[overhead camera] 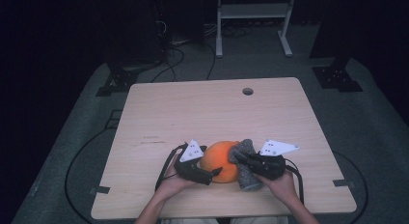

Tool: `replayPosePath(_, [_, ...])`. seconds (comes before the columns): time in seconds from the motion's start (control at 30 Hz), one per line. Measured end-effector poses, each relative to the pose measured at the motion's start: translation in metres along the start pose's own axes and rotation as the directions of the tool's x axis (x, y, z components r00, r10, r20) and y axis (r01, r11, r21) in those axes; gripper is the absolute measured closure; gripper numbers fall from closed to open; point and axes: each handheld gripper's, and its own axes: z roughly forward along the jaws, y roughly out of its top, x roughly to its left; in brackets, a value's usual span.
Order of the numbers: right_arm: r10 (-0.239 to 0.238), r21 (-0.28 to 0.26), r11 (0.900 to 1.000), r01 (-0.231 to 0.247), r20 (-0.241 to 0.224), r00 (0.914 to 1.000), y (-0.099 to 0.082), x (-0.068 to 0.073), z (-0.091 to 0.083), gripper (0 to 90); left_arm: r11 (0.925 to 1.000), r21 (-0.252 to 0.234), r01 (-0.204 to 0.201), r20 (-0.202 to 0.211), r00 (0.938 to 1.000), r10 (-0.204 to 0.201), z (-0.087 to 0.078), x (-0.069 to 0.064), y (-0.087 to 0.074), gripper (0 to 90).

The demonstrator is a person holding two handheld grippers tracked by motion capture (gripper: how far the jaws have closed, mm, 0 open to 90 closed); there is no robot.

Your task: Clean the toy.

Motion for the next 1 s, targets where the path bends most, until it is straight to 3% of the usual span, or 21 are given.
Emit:
replayPosePath(0.07, [0.003, 0.017, 0.9999, -0.003, 0.015, 0.9999, -0.001, -0.002, 0.001, 81.5, 0.9999, -0.013, -0.002, -0.008, 1.0000, 0.002, -0.001, 0.000, -0.003, 20.7])
replayPosePath(0.2, [0.037, 0.051, 0.9979, -0.040, 0.054, 0.9978, -0.005, -0.011, -0.004, 81.5, 0.9959, -0.042, -0.080, -0.075, 0.9942, 0.077, -0.005, -0.007, 0.002, 29.6])
replayPosePath(0.27, [0.051, 0.033, 0.9981, -0.053, 0.054, 0.9973, -0.004, -0.010, -0.011, 81.5, 0.9898, -0.053, -0.133, -0.116, 0.9852, 0.126, -0.008, -0.011, 0.006, 30.9])
replayPosePath(0.33, [0.037, -0.034, 0.9987, -0.037, 0.003, 0.9993, 0.003, -0.003, -0.019, 81.5, 0.9824, -0.026, -0.185, -0.165, 0.9701, 0.178, -0.007, -0.014, 0.008, 31.4])
replayPosePath(0.37, [0.019, -0.052, 0.9985, -0.019, -0.002, 0.9998, 0.007, 0.001, -0.020, 81.5, 0.9804, -0.023, -0.196, -0.156, 0.9693, 0.190, -0.006, -0.016, 0.008, 31.7])
replayPosePath(0.43, [-0.023, -0.047, 0.9986, 0.023, -0.005, 0.9997, 0.013, 0.010, -0.015, 81.5, 0.9795, -0.029, -0.199, -0.116, 0.9740, 0.195, -0.003, -0.020, 0.008, 31.3])
replayPosePath(0.5, [-0.038, -0.006, 0.9993, 0.038, -0.003, 0.9993, 0.009, 0.012, -0.004, 81.5, 0.9765, -0.027, -0.214, -0.102, 0.9724, 0.210, -0.003, -0.023, 0.008, 27.0])
replayPosePath(0.6, [0.009, 0.001, 1.0000, -0.009, -0.019, 0.9998, 0.002, 0.004, 0.000, 81.6, 0.9785, -0.061, -0.197, -0.073, 0.9786, 0.192, -0.005, -0.018, 0.006, 17.0])
replayPosePath(0.7, [0.008, 0.001, 1.0000, -0.008, -0.011, 0.9999, 0.000, 0.003, -0.001, 81.5, 0.9960, -0.040, -0.080, -0.044, 0.9960, 0.078, -0.005, -0.005, 0.001, 8.6])
replayPosePath(0.77, [0.005, 0.004, 1.0000, -0.005, -0.008, 1.0000, -0.001, 0.002, -0.001, 81.6, 0.9994, -0.030, -0.016, -0.015, 0.9998, 0.016, -0.005, 0.002, -0.003, 9.6])
replayPosePath(0.8, [0.003, 0.009, 1.0000, -0.003, -0.007, 1.0000, -0.001, 0.002, 0.000, 81.5, 0.9994, -0.033, -0.005, -0.010, 0.9999, 0.004, -0.004, 0.003, -0.004, 16.4])
replayPosePath(0.9, [0.007, 0.028, 0.9996, -0.007, -0.009, 0.9999, -0.004, -0.002, 0.002, 81.4, 0.9974, -0.041, -0.060, -0.053, 0.9969, 0.058, -0.003, -0.003, -0.007, 27.2])
replayPosePath(1.0, [0.012, 0.060, 0.9981, -0.013, 0.013, 0.9998, -0.006, -0.006, -0.004, 81.4, 0.9949, -0.054, -0.085, -0.079, 0.9936, 0.081, -0.005, -0.006, -0.003, 32.7])
